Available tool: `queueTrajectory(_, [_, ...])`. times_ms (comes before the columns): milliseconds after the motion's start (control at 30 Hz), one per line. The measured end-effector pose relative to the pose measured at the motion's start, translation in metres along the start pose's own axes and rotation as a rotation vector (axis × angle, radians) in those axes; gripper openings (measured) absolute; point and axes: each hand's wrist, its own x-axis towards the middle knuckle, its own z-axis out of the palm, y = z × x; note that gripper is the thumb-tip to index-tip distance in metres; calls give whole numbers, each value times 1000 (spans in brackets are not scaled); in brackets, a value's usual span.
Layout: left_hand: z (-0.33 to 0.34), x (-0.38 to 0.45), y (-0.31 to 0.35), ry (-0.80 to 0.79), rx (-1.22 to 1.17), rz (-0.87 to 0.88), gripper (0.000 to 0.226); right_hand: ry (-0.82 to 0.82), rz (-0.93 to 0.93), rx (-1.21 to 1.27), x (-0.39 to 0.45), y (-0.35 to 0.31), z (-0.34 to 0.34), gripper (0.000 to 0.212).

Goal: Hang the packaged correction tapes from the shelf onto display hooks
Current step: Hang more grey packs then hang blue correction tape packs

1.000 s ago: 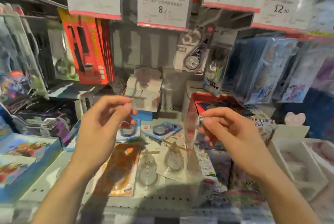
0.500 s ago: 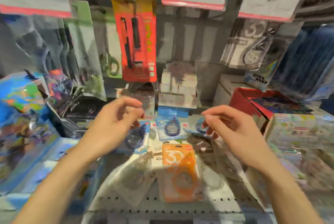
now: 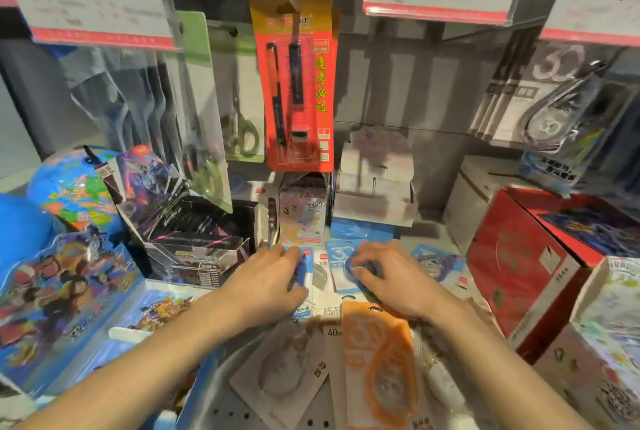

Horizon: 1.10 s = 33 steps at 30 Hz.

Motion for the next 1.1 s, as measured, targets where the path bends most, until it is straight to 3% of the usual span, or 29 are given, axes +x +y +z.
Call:
queueTrajectory(300, [7, 6, 0, 93, -173, -9, 55, 81, 15, 110, -4, 14, -1, 15])
queueTrajectory(467, [2, 13, 13, 220, -365, 103, 64, 166, 293, 601, 8, 4, -6, 29])
queueTrajectory(633, [-4, 18, 26, 275, -513, 170, 66, 245, 443, 1101, 16, -2, -17, 34])
queueTrajectory(767, [-8, 19, 30, 295, -583, 187, 66, 288, 437, 1235, 12, -3, -24, 34])
queueTrajectory(900, [-7, 23, 29, 426, -595, 154, 64, 378, 371, 1243, 5, 0, -34, 36])
queueTrajectory(1000, [-11, 27, 29, 255, -891, 14, 77, 392, 333, 1243, 1, 1, -37, 37])
queueTrajectory(1100, [-9, 31, 28, 61, -1146, -82, 71, 342, 305, 1220, 4, 1, -33, 39])
